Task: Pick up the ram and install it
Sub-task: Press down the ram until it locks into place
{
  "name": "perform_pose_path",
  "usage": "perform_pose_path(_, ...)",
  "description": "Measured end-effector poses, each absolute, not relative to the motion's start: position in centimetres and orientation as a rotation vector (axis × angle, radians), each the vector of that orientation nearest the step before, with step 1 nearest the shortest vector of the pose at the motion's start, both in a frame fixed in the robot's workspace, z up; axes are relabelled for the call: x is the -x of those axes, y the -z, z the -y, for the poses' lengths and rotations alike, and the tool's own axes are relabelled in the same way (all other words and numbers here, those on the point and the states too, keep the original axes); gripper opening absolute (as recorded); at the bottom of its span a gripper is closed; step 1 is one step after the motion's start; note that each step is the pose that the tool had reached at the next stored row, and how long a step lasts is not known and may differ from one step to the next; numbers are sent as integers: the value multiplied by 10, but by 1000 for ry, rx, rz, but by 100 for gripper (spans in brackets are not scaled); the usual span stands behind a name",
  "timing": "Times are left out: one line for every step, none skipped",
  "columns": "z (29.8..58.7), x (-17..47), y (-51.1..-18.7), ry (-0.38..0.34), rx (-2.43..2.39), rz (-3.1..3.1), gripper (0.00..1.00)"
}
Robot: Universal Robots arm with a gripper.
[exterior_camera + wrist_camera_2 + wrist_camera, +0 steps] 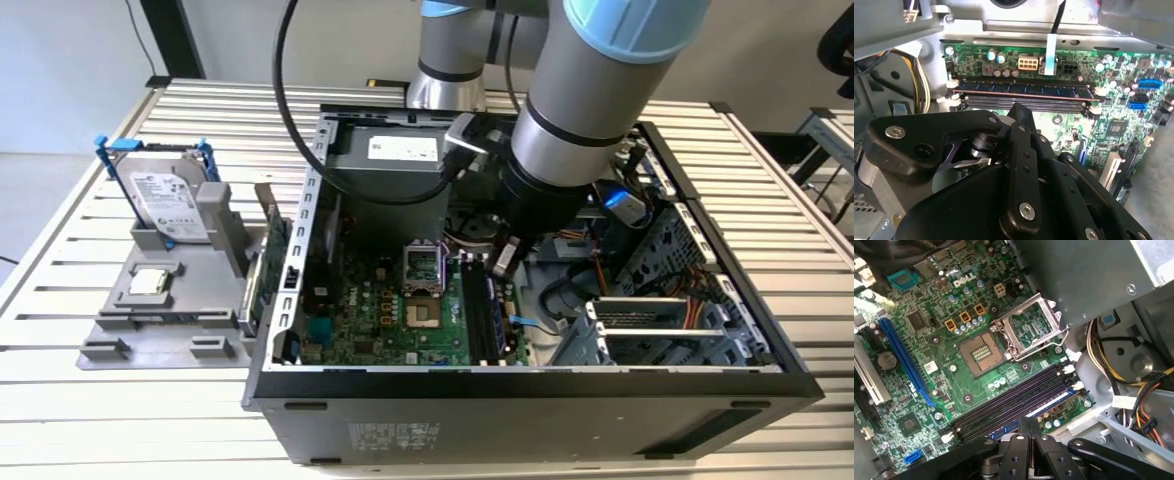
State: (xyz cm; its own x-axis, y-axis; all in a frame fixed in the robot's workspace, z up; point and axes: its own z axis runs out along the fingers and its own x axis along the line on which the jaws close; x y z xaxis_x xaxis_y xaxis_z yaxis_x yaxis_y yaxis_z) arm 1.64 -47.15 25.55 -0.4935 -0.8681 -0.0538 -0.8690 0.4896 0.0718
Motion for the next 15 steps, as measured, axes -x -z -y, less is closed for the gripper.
perform_pose_path(471,-16,-255,-143,1586,-2694,0)
perform_pose_path(471,-17,-255,-149,1596,-2683,0)
perform_pose_path(471,-17,-255,-151,1604,-2673,0)
perform_pose_path(471,-17,-255,-150,1615,-2660,0)
perform_pose_path(471,-17,-255,-147,1628,-2646,0)
perform_pose_path(471,-17,-255,-146,1645,-2631,0)
perform_pose_path(471,-17,-255,-145,1668,-2616,0)
perform_pose_path(471,-17,-255,-145,1692,-2601,0)
perform_pose_path(471,-17,-255,-145,1715,-2586,0)
perform_pose_path(471,-17,-255,-145,1738,-2571,0)
perform_pose_path(471,-17,-254,-146,1765,-2554,0)
perform_pose_path(471,-17,-254,-146,1789,-2538,0)
perform_pose_path(471,-17,-254,-146,1812,-2522,0)
perform_pose_path(471,-17,-254,-146,1835,-2506,0)
perform_pose_path(472,-17,-254,-144,1858,-2489,0)
